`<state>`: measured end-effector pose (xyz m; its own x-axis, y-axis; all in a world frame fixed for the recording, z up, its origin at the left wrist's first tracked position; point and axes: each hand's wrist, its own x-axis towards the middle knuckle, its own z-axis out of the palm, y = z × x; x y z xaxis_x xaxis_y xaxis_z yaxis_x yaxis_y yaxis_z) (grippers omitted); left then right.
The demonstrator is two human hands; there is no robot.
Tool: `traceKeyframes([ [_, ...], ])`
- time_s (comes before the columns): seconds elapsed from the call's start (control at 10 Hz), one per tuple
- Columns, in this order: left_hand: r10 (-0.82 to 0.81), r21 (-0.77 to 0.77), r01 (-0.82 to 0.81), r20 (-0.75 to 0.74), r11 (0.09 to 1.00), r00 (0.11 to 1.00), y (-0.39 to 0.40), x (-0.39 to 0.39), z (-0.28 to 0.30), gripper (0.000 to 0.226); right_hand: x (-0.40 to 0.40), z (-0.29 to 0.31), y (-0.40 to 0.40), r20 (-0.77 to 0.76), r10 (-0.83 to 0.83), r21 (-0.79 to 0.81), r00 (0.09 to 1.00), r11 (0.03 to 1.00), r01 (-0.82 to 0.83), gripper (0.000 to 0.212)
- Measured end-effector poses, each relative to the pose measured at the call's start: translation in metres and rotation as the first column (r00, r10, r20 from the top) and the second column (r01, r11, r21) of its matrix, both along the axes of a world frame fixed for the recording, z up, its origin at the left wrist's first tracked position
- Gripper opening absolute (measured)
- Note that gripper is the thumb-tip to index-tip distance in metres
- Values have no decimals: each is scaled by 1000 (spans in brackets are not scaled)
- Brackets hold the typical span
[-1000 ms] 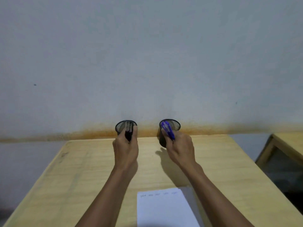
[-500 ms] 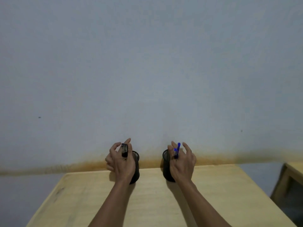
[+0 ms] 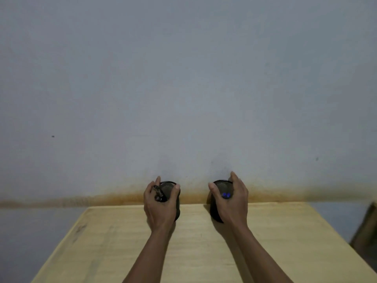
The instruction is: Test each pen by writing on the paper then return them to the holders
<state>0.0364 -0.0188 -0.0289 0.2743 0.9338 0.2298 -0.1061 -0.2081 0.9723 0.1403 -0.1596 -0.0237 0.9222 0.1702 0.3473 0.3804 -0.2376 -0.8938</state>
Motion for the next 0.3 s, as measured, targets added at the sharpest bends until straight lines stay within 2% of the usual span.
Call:
traceKeyframes([
  [0.1,-12,34,12,-11,999,1000,-1,-3,3,80,-1,3,0,15,6,-12,1000,1000,-6,96],
  [0.3,-4,85,8,-46,996,999,2,-21,18,109,-10,19,-13,16,14,29,1000,999,-14,113],
])
